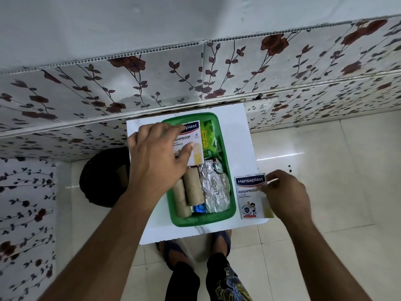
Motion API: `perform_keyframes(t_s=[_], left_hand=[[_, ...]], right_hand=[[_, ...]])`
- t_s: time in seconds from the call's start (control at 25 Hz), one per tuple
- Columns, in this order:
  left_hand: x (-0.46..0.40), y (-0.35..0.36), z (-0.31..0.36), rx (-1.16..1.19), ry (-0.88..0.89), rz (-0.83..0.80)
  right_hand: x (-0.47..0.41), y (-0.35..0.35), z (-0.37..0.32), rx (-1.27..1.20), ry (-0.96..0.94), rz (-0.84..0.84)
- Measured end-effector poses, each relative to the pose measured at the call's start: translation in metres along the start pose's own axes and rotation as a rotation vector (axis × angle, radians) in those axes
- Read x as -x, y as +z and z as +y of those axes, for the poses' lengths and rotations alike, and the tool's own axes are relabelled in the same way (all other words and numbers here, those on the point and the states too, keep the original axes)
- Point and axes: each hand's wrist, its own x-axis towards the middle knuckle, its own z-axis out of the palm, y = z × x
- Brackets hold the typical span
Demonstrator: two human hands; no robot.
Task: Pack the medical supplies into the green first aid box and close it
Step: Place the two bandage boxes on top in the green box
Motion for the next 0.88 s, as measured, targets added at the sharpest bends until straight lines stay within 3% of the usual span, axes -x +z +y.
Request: perform_keyframes(t_s=[0.16, 0.2, 0.28, 0.36, 0.44, 0.56, 0.76, 0.88], left_hand=[[0.011, -0.005, -0.022, 0.276, -0.131, 0.058], [0.014, -0.004, -0.029, 0.326, -0.155, 0.066], [0.024, -0.001, -0.039, 0.38, -0.198, 0.079], [0.035, 0.003, -0.044, 0.409, -0.233, 0.085], [0.044, 0.005, -0.048, 0.416, -0.252, 0.075], [0.052, 0.01, -0.055, 0.428, -0.257, 0.047], [0.054, 0.016, -0.059, 0.519, -0.314, 0.024], [0.054, 0.021, -0.065, 0.618, -0.429, -0.034]], right_hand=[[0.044, -0.061, -0.045, -0.355, -0.185, 0.245], [0.054, -0.068, -0.059, -0.471, -0.244, 0.223], [0.068, -0.059, -0.083, -0.55, -0.307, 0.016], [0.071, -0.027, -0.097, -0.424, -0.301, -0.176], [0.068, 0.009, -0.101, -0.251, -0.307, -0.214], [0.064, 0.038, -0.101, -0.078, -0.34, -0.138], [0.071, 0.044, -0.102, 0.008, -0.405, -0.053], [0.07, 0.026, -0.093, -0.003, -0.456, 0.12]])
